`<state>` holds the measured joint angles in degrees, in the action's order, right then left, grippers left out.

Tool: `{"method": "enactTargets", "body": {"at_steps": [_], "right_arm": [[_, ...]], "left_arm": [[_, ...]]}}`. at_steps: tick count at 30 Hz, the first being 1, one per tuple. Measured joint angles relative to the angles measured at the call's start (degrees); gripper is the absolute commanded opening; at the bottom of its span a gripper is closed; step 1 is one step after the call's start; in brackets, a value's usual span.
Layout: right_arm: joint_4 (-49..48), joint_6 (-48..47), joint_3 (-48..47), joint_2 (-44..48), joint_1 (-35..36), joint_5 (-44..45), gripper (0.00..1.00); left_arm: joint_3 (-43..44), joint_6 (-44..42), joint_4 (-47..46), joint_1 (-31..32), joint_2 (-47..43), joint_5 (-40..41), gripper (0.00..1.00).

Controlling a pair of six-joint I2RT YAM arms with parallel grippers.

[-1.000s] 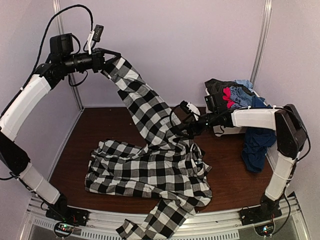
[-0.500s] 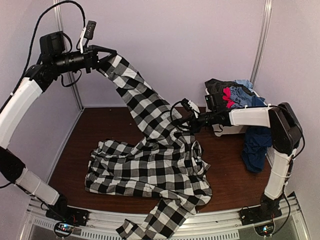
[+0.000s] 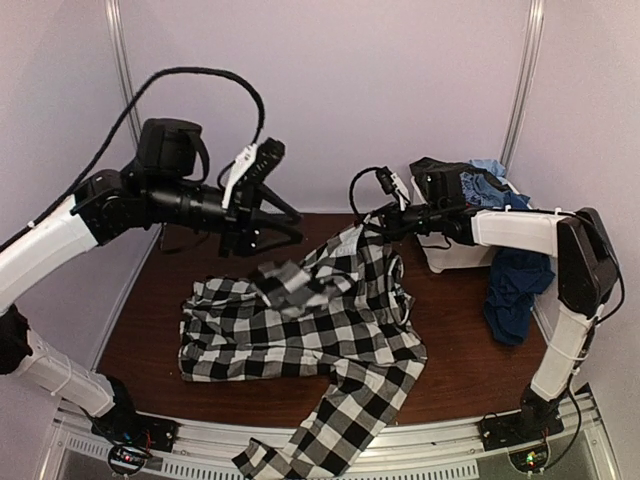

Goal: Fold and stack the mixed laundry pile
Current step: Flatten out the crumpled shirt at the center of the board.

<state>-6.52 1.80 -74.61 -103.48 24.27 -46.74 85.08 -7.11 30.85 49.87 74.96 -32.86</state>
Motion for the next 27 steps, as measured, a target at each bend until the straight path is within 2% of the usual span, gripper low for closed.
{"method": "enactTargets", "body": {"at_steps": [2,4,6,9,12,15,17,21,27], "right_arm": [[-1.0,1.4,0.4,1.0,0.0,-0.6,0.0],[-1.7,2.5,1.2,2.3,0.0,-1.2,0.0],[-2.1,3.0,1.9,3.8,0.0,-1.6,0.0],[-2.3,3.2,3.0,5.6,0.0,-1.9,0.0],[-2.4,3.2,4.2,6.8,0.0,-2.3,0.0],[-2.3,3.2,5.4,7.4,0.0,-2.4,0.0],[-2.3,3.2,6.1,7.7,0.0,-2.4,0.0],[-2.3,3.2,6.6,7.7,0.0,-2.4,0.0],[-2.3,3.2,6.7,7.7,0.0,-2.4,0.0]], "left_arm": [[-5.2,0.7,-0.2,0.5,1.4,4.7,0.7],[-13.3,3.2,-2.0,-2.4,0.8,8.6,0.71],[-20.2,7.4,-4.3,-7.5,-1.0,11.4,0.71],[-29.4,16.2,-10.0,-19.3,-5.9,16.4,0.69],[-33.5,25.0,-14.4,-29.0,-7.0,19.2,0.67],[-37.5,33.3,-18.1,-34.9,-5.2,19.9,0.67],[-39.9,38.6,-19.2,-36.5,-2.7,20.1,0.67],[-41.5,45.8,-20.9,-36.6,2.3,20.1,0.6],[-43.6,54.2,-25.1,-36.5,7.0,20.5,0.59]]}}
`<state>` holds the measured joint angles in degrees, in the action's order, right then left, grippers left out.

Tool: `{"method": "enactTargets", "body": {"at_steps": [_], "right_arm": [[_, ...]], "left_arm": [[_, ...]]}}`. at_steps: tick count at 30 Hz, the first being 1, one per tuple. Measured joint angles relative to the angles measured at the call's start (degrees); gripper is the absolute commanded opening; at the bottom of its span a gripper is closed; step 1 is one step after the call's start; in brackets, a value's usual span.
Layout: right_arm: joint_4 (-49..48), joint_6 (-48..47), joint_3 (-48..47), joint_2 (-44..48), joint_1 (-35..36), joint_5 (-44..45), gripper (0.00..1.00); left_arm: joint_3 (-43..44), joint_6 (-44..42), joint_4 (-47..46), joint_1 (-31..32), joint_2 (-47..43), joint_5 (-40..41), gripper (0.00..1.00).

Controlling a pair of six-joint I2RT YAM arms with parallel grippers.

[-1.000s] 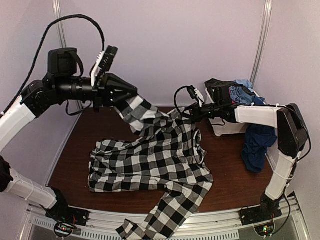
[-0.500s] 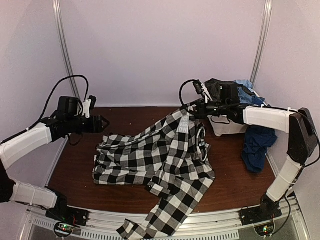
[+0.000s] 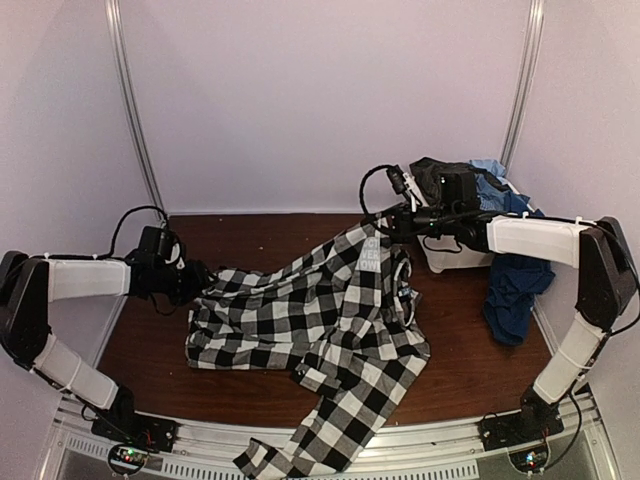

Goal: Fold and stack the mixed laundry pile
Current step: Flatten out the crumpled shirt at the center of the board.

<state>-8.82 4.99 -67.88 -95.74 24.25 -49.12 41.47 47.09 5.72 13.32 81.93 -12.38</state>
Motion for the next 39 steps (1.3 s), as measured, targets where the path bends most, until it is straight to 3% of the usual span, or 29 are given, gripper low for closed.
{"method": "enactTargets", "body": {"at_steps": [20,31,39], "right_arm": [[0.0,-0.1,0.0,0.1,0.0,-0.2,0.0],[0.5,-0.5,0.0,0.1,0.0,-0.2,0.0],[0.8,-0.6,0.0,0.2,0.0,-0.2,0.0]], "left_arm": [[-2.6,9.2,-13.4,0.0,12.3,-0.7,0.5],[2.1,10.3,-15.4,0.0,14.9,-1.6,0.42],[4.1,10.7,-15.5,0.0,17.2,-1.6,0.42]]}}
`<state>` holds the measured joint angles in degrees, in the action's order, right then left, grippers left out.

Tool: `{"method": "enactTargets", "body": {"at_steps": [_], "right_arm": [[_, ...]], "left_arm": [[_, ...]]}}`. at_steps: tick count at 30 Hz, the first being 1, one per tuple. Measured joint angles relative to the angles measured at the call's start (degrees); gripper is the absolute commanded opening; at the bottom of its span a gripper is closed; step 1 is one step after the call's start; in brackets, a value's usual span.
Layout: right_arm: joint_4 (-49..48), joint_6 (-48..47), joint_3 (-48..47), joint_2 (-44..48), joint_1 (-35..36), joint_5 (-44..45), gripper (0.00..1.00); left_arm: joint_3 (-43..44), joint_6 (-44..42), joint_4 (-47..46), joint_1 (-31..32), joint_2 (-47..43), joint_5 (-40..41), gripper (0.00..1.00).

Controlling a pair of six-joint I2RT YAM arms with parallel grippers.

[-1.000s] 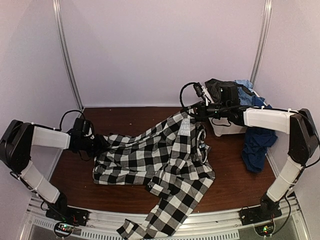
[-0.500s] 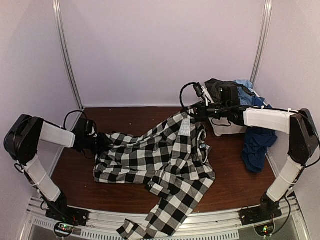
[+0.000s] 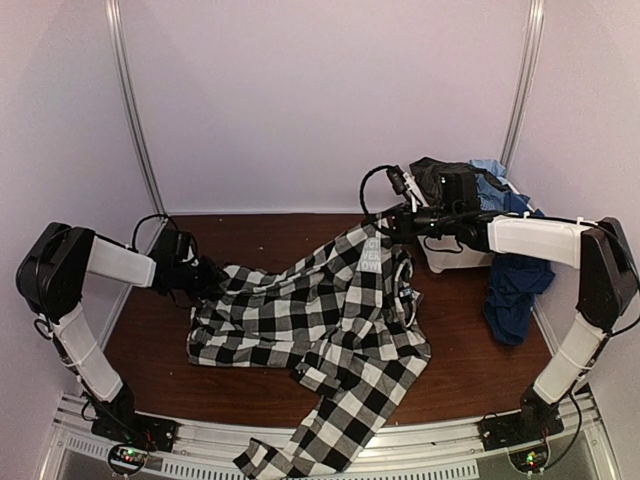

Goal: Fold and stack the mixed laundry pile
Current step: Flatten out the crumpled shirt at the center of the board.

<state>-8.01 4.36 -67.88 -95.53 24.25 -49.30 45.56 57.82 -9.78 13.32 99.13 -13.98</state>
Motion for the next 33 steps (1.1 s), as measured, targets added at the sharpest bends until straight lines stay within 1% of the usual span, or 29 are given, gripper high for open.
{"method": "enactTargets", "body": {"at_steps": [4,6,8,9,10,13,17,21,24,29,33], "right_arm": [[0.6,-0.1,0.0,0.5,0.0,0.0,0.0],[0.7,-0.1,0.0,0.6,0.0,0.0,0.0],[0.9,-0.1,0.0,0.6,0.0,0.0,0.0],[0.9,-0.1,0.0,0.6,0.0,0.0,0.0],[1.0,-0.1,0.0,0.6,0.0,0.0,0.0],[1.2,-0.1,0.0,0.6,0.0,0.1,0.0],[4.0,0.0,-1.6,0.8,0.0,1.6,0.0],[8.1,0.0,-7.1,1.3,0.0,5.3,0.0],[11.3,0.0,-13.3,2.5,-0.5,8.9,0.0],[13.4,1.3,-23.3,6.6,-2.9,13.7,0.0],[13.7,3.0,-31.8,8.9,-3.7,13.2,0.0]], "left_arm": [[0.0,0.6,0.9,0.0,1.3,-0.2,0.42],[-0.4,0.9,0.8,0.0,1.5,-0.2,0.38],[-0.9,1.5,0.8,0.0,1.5,-0.3,0.23],[-0.9,1.8,0.7,0.0,1.7,-0.4,0.14],[-0.9,2.0,0.6,0.0,1.9,-0.5,0.0],[0.5,2.1,1.1,-0.3,2.6,-1.8,0.0],[7.5,1.0,3.9,-1.3,2.1,-3.3,0.0],[18.7,-2.3,9.6,-2.0,-2.3,-2.1,0.0],[29.4,-5.0,13.5,-2.9,-8.0,-0.6,0.0],[43.2,-7.5,15.3,-6.9,-17.3,0.6,0.0],[52.7,-9.6,16.5,-7.7,-21.7,0.0,0.0]]}}
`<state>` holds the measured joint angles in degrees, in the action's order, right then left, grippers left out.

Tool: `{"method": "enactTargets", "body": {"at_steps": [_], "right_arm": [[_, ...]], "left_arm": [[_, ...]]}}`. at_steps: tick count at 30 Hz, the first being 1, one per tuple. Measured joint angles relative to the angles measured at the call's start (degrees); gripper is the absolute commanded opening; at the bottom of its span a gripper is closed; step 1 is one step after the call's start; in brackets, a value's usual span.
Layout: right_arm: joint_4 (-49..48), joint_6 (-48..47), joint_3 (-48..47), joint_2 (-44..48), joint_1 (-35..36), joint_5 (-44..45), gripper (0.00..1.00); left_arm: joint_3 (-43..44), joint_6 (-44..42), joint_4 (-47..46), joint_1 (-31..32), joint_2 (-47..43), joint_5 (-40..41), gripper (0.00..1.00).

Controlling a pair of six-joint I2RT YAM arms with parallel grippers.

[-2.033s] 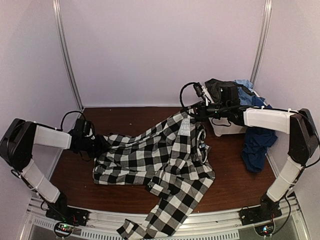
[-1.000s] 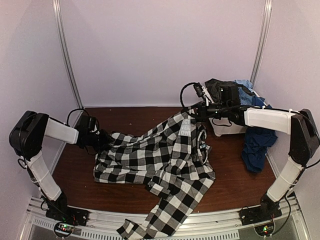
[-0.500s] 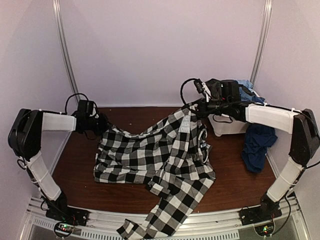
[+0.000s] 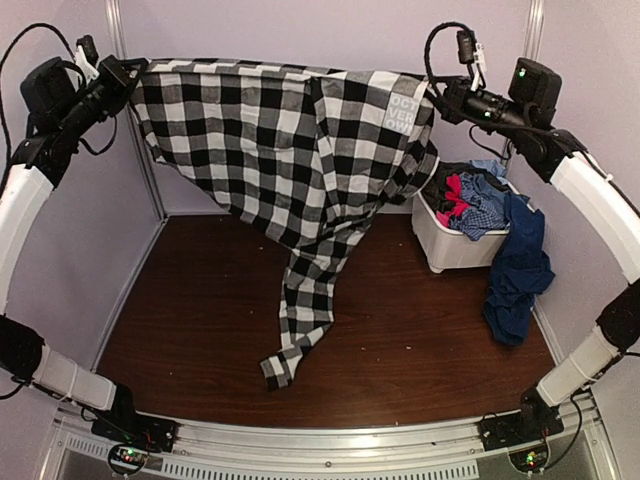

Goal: Fold and stack the mixed laundry pile
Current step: Flatten out the crumpled shirt at the center of the board.

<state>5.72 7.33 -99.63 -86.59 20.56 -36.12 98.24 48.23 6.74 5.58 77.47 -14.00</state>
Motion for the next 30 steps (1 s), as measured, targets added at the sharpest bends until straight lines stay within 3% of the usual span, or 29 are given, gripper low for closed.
{"method": "enactTargets", "body": {"at_steps": [9,18,30], "right_arm": [[2.2,1.6,-7.8,4.7,5.1,-5.0,0.0],[13.1,-3.7,-10.3,12.1,23.4,-0.2,0.0],[12.5,-2.8,-16.7,15.9,27.1,3.5,0.0]], "left_arm": [[2.2,-3.4,5.4,0.2,-10.3,-1.7,0.0],[2.8,-4.0,9.9,0.0,-22.4,-1.9,0.0],[8.7,-1.8,11.7,0.0,-23.5,-4.3,0.0]]}}
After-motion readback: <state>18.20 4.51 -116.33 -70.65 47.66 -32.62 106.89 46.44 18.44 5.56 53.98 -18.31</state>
